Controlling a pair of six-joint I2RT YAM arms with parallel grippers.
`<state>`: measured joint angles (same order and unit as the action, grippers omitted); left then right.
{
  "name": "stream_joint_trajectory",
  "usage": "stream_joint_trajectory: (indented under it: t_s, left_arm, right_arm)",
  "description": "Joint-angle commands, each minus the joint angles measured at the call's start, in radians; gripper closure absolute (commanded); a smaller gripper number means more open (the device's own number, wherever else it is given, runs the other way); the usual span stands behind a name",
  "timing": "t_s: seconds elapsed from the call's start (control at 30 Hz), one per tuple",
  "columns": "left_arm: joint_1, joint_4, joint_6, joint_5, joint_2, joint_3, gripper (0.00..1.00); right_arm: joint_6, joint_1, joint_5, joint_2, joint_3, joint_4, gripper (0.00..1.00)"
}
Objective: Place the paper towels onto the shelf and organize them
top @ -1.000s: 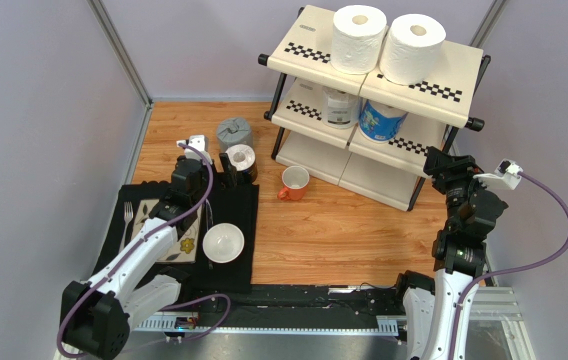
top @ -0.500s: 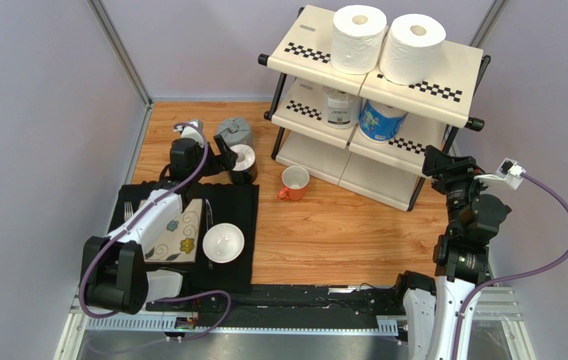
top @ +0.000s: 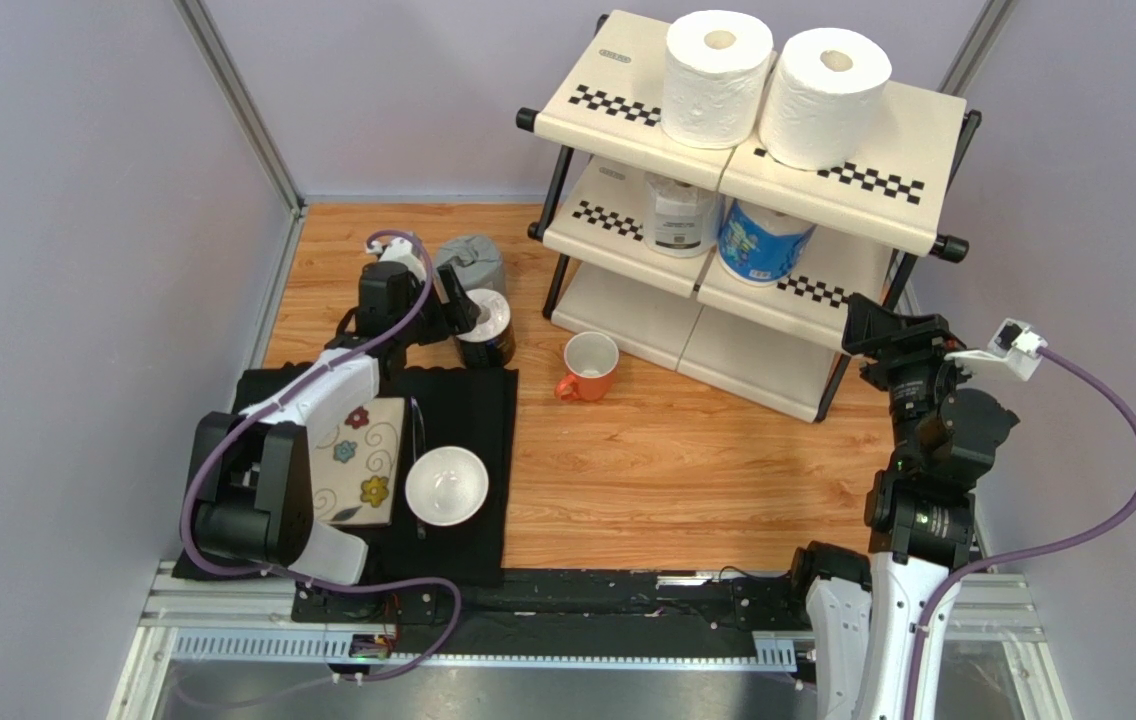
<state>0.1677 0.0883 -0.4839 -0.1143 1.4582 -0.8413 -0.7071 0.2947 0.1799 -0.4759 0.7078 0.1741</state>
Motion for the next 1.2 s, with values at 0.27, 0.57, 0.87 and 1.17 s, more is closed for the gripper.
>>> stream_joint_trajectory:
  t_s: [0.27, 0.57, 0.87, 1.17]
  left_arm:
    - [-0.007, -0.009, 0.042, -0.002, 0.103, -0.076, 0.26]
    - [-0.005, -0.062, 0.088, -0.048, 0.160, -0.150, 0.50]
    - [0.019, -0.081, 0.114, -0.076, 0.127, -0.148, 0.68]
    - [0.044, 0.020, 0.042, -0.174, 0.034, -0.073, 0.69]
  right_arm:
    - [-0.006, -0.009, -0.008, 0.011, -0.010, -0.036, 0.32]
    - [-0.006, -0.009, -0.011, 0.016, -0.018, -0.030, 0.32]
    - [-0.006, -0.012, -0.013, 0.020, -0.028, -0.025, 0.32]
    - [-0.012, -0.012, -0.013, 0.025, -0.044, -0.025, 0.32]
